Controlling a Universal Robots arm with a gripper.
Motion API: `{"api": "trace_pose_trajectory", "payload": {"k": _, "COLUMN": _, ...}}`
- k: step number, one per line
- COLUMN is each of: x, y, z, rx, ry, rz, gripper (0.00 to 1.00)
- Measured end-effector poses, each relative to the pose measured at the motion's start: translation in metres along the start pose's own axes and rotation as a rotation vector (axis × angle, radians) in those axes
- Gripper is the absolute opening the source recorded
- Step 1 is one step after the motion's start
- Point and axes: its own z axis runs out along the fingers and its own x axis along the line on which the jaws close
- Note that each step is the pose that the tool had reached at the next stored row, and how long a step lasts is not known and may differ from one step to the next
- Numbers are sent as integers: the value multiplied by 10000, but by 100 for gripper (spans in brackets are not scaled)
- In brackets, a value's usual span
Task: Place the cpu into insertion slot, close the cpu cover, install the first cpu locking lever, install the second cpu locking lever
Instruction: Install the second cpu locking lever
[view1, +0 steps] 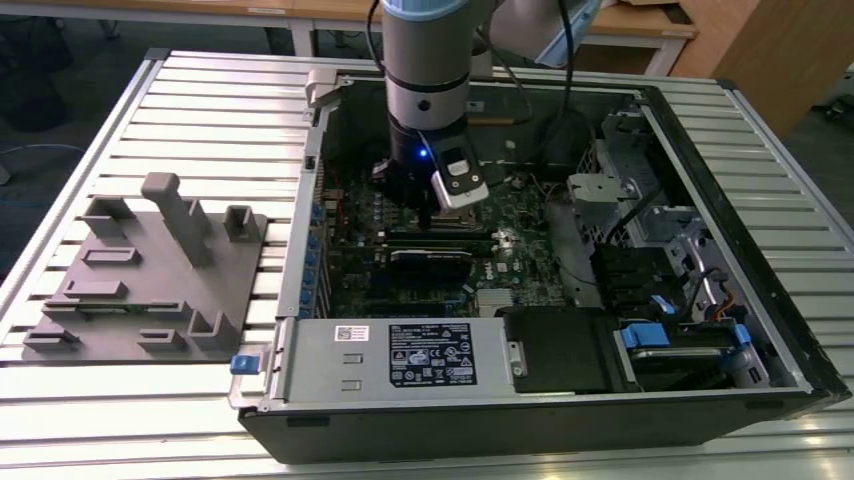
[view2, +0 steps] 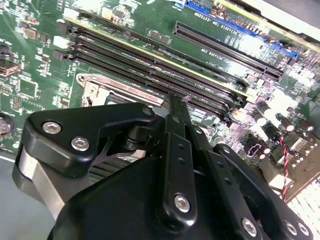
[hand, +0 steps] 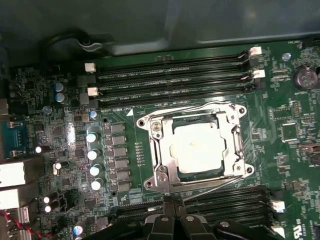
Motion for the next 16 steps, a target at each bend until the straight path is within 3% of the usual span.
{"api": "trace_pose_trajectory", "payload": {"k": 12, "x": 75, "y": -11, "z": 31, "rx": -39, "ry": 6, "rz": 3, "gripper": 10}}
{"api": "trace_pose_trajectory", "payload": {"k": 16, "x": 83, "y": -13, "z": 34, "rx": -245, "ry": 35, "rz": 12, "gripper": 10}}
